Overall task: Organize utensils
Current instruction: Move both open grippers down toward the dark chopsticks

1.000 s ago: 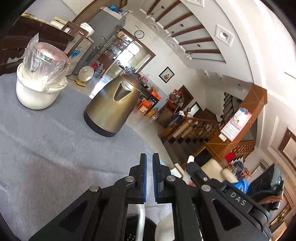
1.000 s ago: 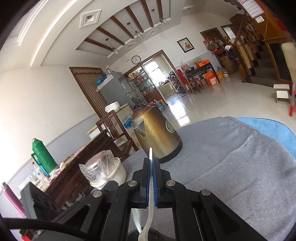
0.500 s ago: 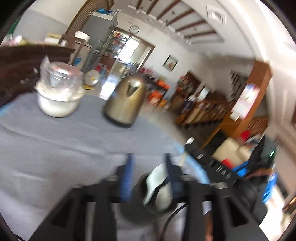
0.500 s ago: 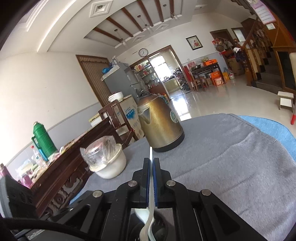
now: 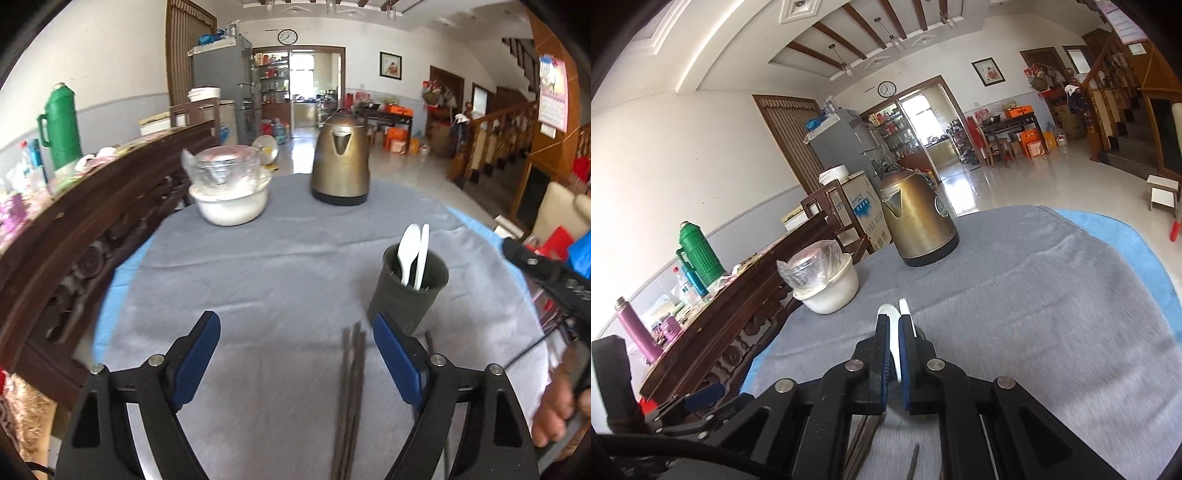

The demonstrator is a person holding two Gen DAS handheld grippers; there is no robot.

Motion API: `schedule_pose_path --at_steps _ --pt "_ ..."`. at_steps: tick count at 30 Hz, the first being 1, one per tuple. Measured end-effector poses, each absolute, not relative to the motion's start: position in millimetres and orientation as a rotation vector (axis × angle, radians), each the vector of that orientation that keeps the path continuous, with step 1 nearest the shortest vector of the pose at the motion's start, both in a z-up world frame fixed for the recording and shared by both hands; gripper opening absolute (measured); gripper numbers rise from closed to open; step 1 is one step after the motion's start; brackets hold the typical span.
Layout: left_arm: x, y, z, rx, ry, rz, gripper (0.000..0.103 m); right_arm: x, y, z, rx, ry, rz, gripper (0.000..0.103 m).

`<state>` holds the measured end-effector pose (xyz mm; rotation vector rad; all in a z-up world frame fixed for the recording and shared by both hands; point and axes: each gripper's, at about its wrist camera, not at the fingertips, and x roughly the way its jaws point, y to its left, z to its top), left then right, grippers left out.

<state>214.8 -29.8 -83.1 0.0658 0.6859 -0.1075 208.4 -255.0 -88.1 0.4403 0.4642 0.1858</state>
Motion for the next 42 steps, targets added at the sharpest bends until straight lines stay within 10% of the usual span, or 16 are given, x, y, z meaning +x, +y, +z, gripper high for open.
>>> schedule_pose_path --at_steps 4,12,42 --pt "196 -30 -85 0.113 0.703 -0.063 0.087 176 -253 -84 0.398 0.474 0.195 0.008" --pt "174 -47 -91 0.237 0.723 -0.046 0.087 138 -254 -85 0.352 0.507 0.201 0.054" --pt "141 -130 -147 0.478 0.888 -0.141 0.087 103 -300 -132 0.305 0.627 0.093 0.054"
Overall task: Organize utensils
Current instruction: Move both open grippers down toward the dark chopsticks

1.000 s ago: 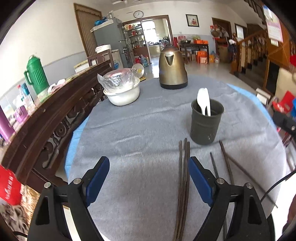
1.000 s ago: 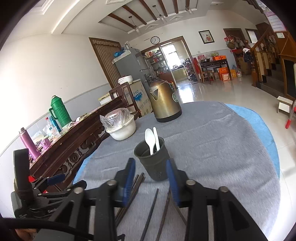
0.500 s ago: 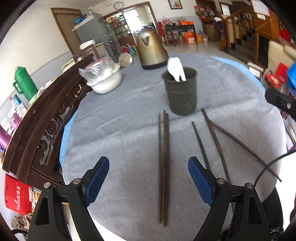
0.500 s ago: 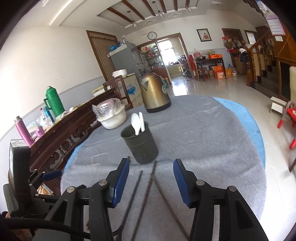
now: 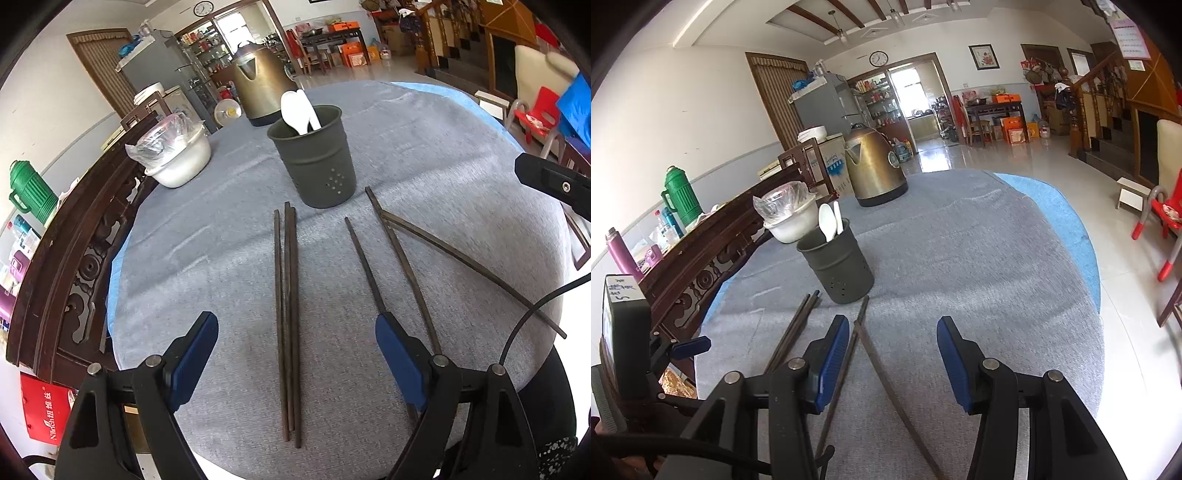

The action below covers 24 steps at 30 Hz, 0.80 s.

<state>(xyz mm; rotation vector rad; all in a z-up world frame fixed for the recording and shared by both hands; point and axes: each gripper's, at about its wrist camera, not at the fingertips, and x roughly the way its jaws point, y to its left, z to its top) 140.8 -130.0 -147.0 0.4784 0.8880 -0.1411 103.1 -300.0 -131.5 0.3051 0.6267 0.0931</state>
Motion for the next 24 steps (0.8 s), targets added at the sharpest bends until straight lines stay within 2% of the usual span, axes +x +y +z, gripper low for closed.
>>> schedule_pose_path --at_steps 6,9,10,11,15,19,24 --pt "143 -132 -151 0.488 0.895 -0.144 0.087 107 -303 -137 0.315 0.651 0.084 0.054" --pt "145 -129 -153 0.482 0.903 -0.154 0.087 115 -301 -144 0.308 0.709 0.09 0.049" --pt "147 -126 -154 0.472 0.912 -0.165 0.087 118 -299 -146 0.306 0.731 0.093 0.04" --pt "151 -122 -155 0.454 0.924 -0.178 0.087 122 -298 -149 0.305 0.757 0.094 0.038" --pt "167 -96 -154 0.365 0.944 -0.179 0.087 140 -295 -165 0.304 0.879 0.093 0.034" --pt "191 -64 -158 0.268 0.988 -0.176 0.087 157 -289 -170 0.301 0.936 0.111 0.034" --pt "216 -36 -170 0.135 1.068 -0.211 0.087 182 -271 -181 0.246 1.009 0.145 0.027"
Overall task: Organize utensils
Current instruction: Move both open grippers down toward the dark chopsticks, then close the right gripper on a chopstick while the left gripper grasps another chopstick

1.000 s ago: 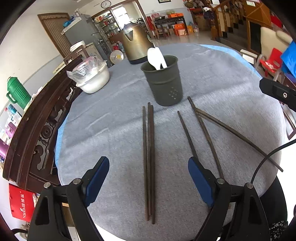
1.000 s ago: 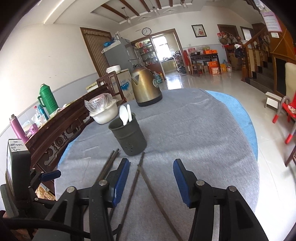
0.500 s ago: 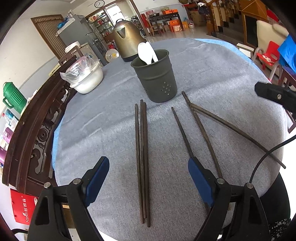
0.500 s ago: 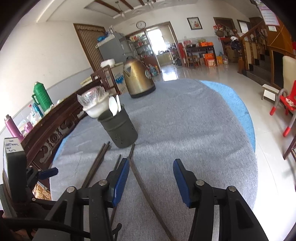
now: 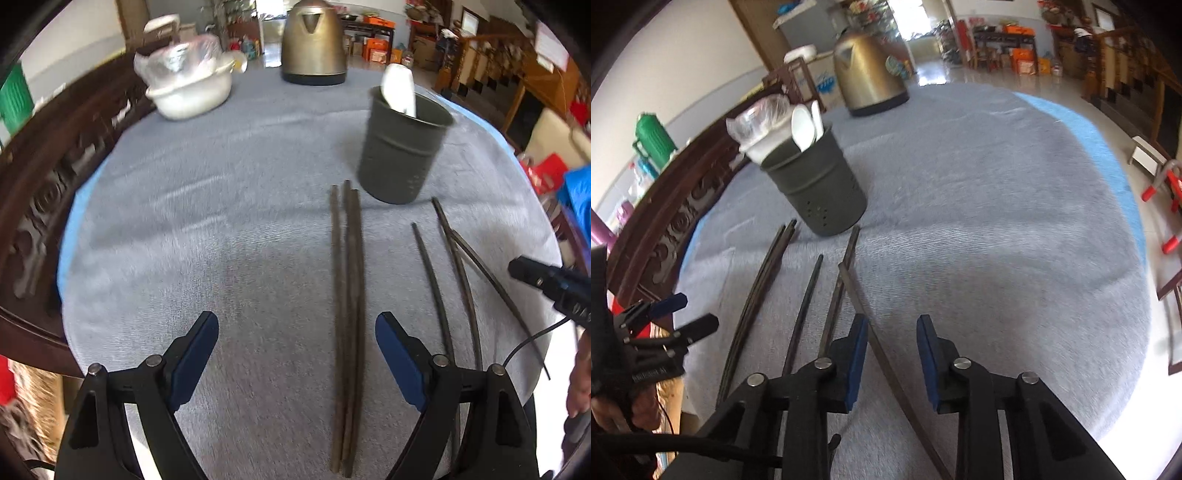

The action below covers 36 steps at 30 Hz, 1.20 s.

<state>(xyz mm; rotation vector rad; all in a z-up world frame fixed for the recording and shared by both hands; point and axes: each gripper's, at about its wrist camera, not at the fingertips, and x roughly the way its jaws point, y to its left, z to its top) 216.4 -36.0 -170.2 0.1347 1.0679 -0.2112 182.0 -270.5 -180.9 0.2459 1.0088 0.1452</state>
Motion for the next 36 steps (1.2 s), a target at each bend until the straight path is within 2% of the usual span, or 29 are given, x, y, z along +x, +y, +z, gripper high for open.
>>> schedule_pose_path --at_steps 1,3,5,8,12,15,26,36 --pt "221 -33 -172 0.12 1.079 -0.216 0.086 186 -268 -183 0.238 1.02 0.149 0.026" --pt "229 -28 -176 0.096 1.1 -0.235 0.073 194 -263 -186 0.221 1.044 0.157 0.025" --pt "237 -26 -180 0.073 1.125 -0.261 0.066 201 -257 -189 0.199 1.067 0.171 0.024" --pt "248 -25 -184 0.052 1.144 -0.29 0.06 209 -251 -191 0.18 1.094 0.189 0.023" --pt "265 -32 -185 0.021 1.163 -0.348 0.06 221 -245 -199 0.158 1.14 0.195 0.019" --pt "277 -42 -189 0.042 1.169 -0.362 0.057 229 -248 -205 0.174 1.165 0.185 0.011" --pt "326 -69 -190 0.127 1.172 -0.388 0.043 234 -267 -207 0.25 1.18 0.164 0.01" --pt "346 -87 -195 0.153 1.199 -0.417 0.041 240 -277 -210 0.283 1.197 0.188 0.009"
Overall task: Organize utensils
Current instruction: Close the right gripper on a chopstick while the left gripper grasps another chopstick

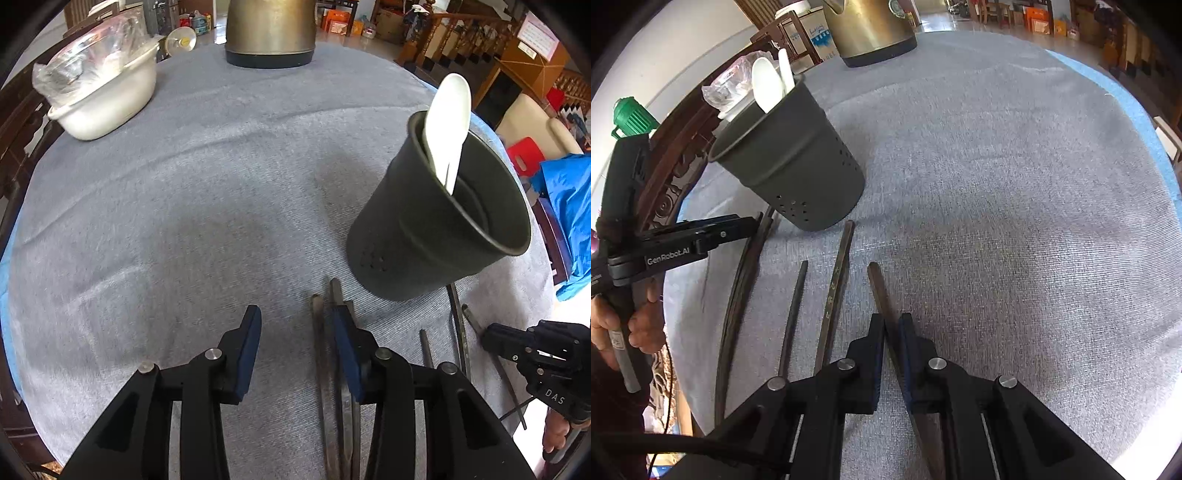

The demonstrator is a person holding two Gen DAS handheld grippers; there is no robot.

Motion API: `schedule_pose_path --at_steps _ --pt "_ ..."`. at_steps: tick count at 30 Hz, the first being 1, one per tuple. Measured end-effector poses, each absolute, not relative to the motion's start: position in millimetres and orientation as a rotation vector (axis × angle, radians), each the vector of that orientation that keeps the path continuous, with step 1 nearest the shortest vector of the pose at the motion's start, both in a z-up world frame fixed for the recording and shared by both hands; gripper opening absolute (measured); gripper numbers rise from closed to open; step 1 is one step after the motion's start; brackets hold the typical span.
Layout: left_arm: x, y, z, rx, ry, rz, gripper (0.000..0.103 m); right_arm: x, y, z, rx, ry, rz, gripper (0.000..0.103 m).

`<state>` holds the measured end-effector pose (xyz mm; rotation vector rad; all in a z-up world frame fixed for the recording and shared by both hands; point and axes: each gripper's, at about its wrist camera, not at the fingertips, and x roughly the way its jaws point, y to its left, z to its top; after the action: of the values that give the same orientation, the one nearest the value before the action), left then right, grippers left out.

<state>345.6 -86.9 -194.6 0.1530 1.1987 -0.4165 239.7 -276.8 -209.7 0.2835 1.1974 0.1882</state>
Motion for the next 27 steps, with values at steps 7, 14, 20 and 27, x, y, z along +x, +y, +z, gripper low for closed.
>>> schedule_pose_path --at_steps 7,14,20,27 --pt "350 -79 -202 0.113 1.223 -0.43 0.014 239 -279 -210 0.275 1.196 0.194 0.009" --pt "347 -49 -198 0.071 1.227 -0.406 0.013 239 -280 -211 0.292 1.195 0.201 0.009" --pt "351 -38 -192 0.023 1.248 -0.422 0.016 240 -280 -211 0.287 1.204 0.198 0.009" --pt "357 -42 -201 0.012 1.283 -0.438 0.017 255 -271 -208 0.231 1.272 0.198 0.012"
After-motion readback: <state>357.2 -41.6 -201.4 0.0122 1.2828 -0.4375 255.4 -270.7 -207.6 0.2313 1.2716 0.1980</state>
